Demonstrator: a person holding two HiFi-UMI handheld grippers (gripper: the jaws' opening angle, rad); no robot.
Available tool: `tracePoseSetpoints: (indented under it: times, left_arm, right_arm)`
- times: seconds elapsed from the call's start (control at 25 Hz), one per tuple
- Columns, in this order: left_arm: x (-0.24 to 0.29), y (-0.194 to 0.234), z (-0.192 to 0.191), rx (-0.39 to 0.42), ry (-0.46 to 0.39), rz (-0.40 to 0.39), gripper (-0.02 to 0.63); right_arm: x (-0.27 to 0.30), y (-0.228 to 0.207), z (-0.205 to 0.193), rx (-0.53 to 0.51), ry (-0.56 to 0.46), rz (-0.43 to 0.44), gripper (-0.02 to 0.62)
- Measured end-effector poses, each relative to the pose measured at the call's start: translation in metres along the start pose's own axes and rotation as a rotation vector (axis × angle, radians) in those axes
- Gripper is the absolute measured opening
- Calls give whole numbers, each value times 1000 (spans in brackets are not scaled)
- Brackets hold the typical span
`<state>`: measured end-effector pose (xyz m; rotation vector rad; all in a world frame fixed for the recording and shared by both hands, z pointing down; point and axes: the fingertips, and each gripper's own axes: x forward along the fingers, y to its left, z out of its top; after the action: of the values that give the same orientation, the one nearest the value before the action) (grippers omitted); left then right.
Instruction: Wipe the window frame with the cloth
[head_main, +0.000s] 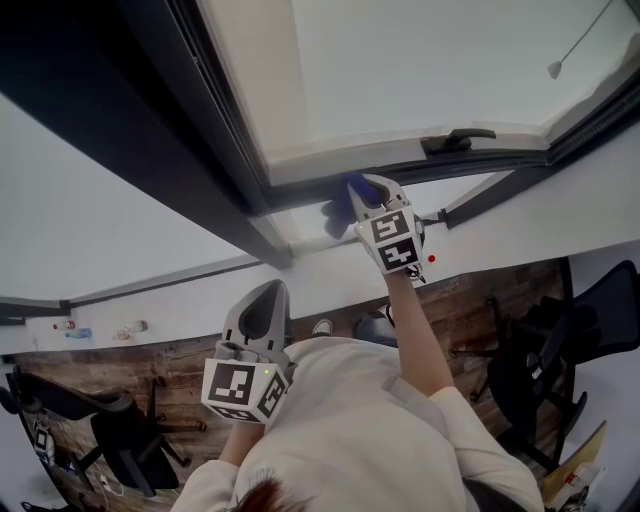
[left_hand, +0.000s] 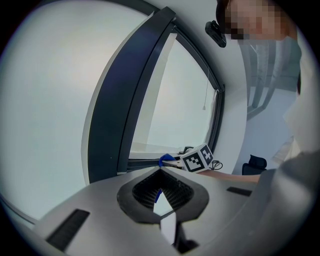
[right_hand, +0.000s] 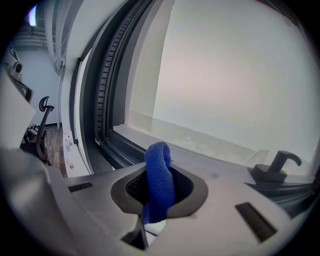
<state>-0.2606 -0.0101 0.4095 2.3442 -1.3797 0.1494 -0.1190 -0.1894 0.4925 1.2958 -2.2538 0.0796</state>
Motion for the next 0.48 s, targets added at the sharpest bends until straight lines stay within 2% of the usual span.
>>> tracePoseSetpoints:
  times: [0.48]
  left_arm:
    - [9, -8, -1, 1, 14, -24, 6]
  right_arm:
    - [-7, -21, -9, 35, 1, -35, 49]
